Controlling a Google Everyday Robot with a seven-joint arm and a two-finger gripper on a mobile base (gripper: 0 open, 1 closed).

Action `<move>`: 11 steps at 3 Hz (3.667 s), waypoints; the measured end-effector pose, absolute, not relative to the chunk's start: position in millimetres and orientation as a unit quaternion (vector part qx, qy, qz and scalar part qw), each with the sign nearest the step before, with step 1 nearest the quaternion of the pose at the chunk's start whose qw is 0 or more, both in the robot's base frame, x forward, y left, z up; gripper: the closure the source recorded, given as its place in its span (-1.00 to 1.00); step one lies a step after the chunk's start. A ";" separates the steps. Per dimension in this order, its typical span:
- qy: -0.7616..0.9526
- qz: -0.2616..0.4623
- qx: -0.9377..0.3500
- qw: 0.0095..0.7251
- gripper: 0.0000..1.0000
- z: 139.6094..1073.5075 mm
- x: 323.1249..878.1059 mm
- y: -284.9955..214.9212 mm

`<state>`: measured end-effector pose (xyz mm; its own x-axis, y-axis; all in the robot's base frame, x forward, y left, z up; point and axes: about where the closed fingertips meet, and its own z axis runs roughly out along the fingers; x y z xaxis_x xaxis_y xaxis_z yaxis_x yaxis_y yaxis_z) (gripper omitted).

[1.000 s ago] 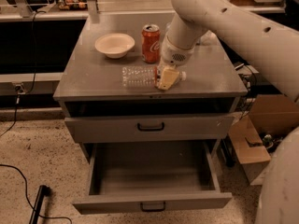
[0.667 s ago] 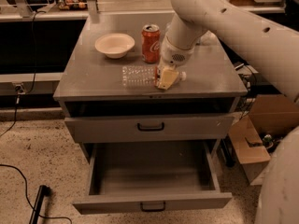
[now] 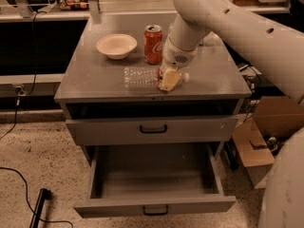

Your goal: Place water bottle into middle drawer

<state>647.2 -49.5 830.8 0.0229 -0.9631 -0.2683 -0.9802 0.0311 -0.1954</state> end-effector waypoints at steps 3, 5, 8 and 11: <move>0.648 0.065 -0.727 0.217 1.00 919.3 576.0 -44.6; 0.704 0.033 -0.680 0.200 1.00 929.5 526.3 -113.5; 0.755 0.049 -0.629 0.180 1.00 820.1 487.9 -102.3; 0.790 0.076 -0.570 0.211 1.00 732.8 479.8 -87.4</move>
Offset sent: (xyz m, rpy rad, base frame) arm -0.0631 0.0154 0.1398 0.1844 -0.1252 0.1702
